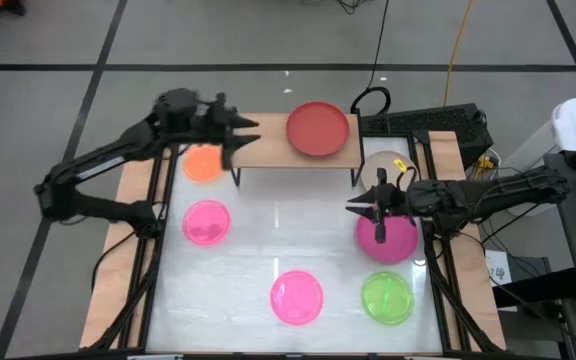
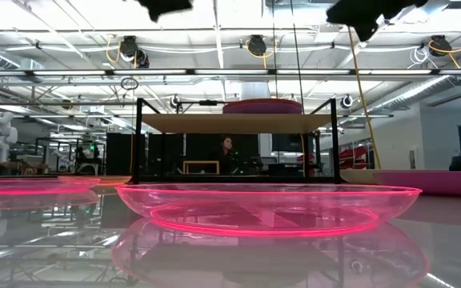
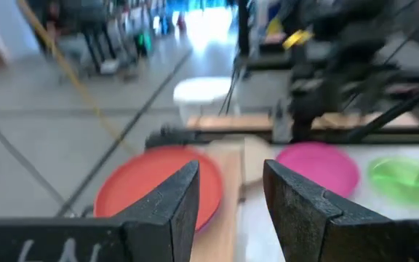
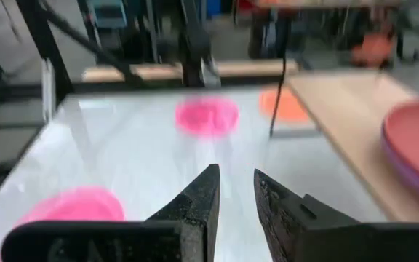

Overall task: Place and stack plates onto a shelf
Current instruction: Stack the top right pink plate on top of the orange plate on the shelf

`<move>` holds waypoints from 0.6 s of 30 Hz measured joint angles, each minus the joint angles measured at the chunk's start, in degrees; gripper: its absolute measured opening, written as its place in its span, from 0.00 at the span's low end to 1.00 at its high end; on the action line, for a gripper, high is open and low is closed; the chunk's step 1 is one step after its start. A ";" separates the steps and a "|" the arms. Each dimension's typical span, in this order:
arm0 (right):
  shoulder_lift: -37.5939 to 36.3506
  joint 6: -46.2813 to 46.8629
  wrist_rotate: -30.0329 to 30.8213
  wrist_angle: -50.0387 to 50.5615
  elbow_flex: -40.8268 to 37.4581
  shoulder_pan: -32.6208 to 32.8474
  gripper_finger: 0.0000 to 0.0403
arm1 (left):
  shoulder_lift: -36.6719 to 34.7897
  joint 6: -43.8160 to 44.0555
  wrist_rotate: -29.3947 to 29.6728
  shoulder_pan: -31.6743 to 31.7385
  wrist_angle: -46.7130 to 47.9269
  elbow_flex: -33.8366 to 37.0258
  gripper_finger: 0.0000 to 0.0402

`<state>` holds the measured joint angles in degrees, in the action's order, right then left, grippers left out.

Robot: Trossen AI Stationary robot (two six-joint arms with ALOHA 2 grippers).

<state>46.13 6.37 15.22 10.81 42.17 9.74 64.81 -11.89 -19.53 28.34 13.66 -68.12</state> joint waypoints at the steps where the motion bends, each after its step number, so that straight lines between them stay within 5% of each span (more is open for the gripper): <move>1: 0.35 0.79 0.02 2.23 0.95 0.00 0.18 | -2.14 0.04 0.00 -0.79 -1.70 1.43 0.39; 10: 7.00 8.17 -1.30 19.38 5.51 0.02 0.18 | -18.09 6.14 2.17 -5.32 -19.21 21.13 0.39; 18: 16.90 16.35 -8.07 27.83 5.62 0.15 0.18 | -21.04 10.18 3.15 -7.85 -30.59 33.34 0.39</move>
<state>63.04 22.72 7.15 38.64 47.79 9.89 43.77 -1.71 -16.38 20.48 -16.93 -34.77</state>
